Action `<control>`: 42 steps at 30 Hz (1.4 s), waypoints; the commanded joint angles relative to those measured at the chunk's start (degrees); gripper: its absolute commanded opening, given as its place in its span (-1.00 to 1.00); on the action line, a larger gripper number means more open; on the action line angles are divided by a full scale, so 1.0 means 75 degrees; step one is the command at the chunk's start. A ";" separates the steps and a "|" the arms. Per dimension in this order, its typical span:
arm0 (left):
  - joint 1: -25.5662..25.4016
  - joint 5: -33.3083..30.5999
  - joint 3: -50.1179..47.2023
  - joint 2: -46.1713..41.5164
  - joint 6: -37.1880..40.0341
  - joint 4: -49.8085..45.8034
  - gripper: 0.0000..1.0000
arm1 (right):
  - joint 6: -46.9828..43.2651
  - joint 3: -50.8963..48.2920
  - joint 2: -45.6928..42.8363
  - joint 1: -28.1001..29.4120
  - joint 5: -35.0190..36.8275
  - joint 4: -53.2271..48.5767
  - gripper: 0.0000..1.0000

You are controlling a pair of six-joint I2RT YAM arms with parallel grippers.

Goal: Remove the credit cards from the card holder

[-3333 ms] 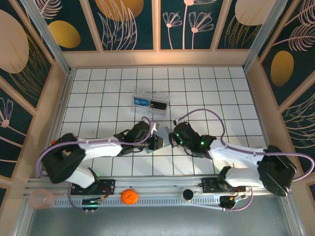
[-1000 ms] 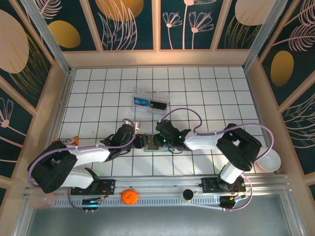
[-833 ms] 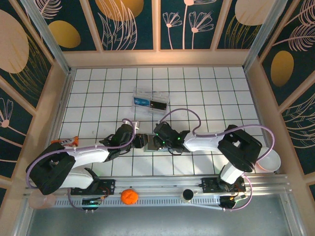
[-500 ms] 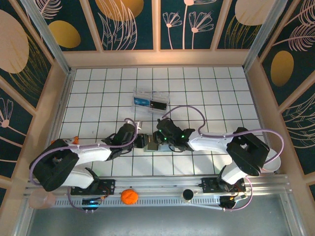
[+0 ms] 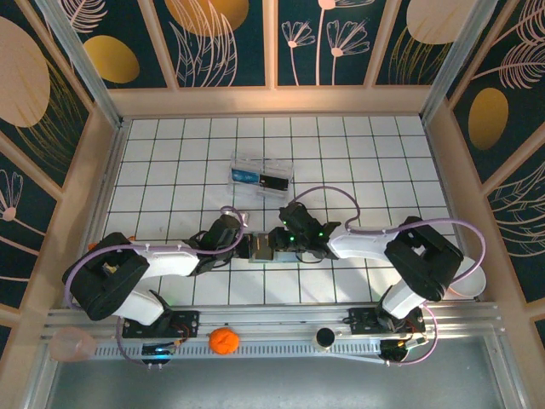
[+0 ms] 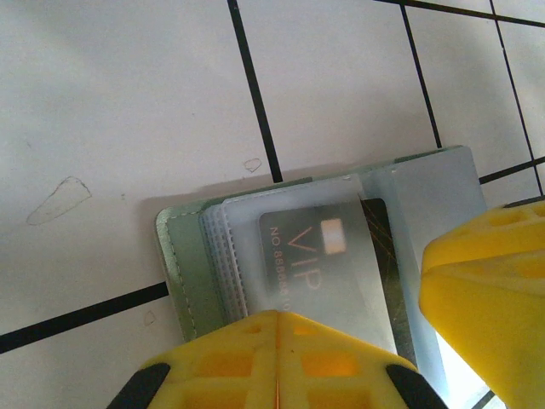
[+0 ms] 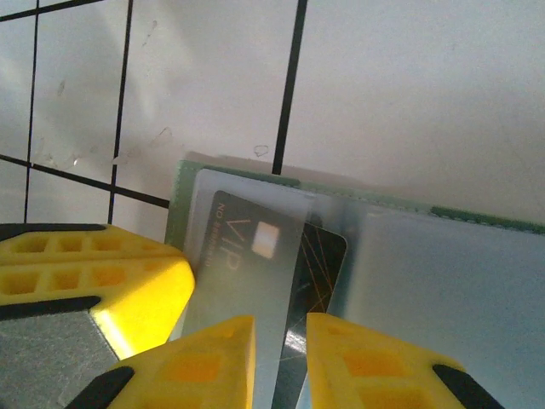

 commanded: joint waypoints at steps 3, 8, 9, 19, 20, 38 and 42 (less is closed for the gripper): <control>-0.0070 -0.0045 -0.0108 0.0044 0.0058 -0.0454 -0.87 | 0.0332 -0.0273 0.0109 -0.0156 -0.0056 0.0146 -0.54; -0.0099 0.0006 -0.0110 0.0078 0.0071 -0.0474 -0.89 | 0.0416 -0.0289 0.0250 -0.0257 -0.0302 0.0317 -0.54; -0.0114 0.0022 -0.0104 0.0090 0.0072 -0.0464 -0.90 | 0.0447 -0.0300 0.0282 -0.0282 -0.0372 0.0394 -0.54; -0.0187 0.0057 -0.0046 0.0267 0.0115 -0.0502 -0.95 | 0.0664 -0.0310 0.0518 -0.0427 -0.0818 0.0824 -0.65; -0.0188 0.0039 -0.0047 0.0263 0.0121 -0.0514 -0.95 | 0.0688 -0.0324 0.0497 -0.0430 -0.0797 0.0826 -0.70; -0.0177 -0.0020 -0.0093 0.0222 0.0078 -0.0464 -1.00 | 0.0317 -0.0806 -0.0809 -0.0463 0.0340 -0.0640 -1.00; -0.0170 -0.0055 -0.0093 0.0161 0.0104 -0.0470 -1.00 | -0.0105 -0.0566 -0.1222 -0.0451 0.0613 -0.1388 -1.00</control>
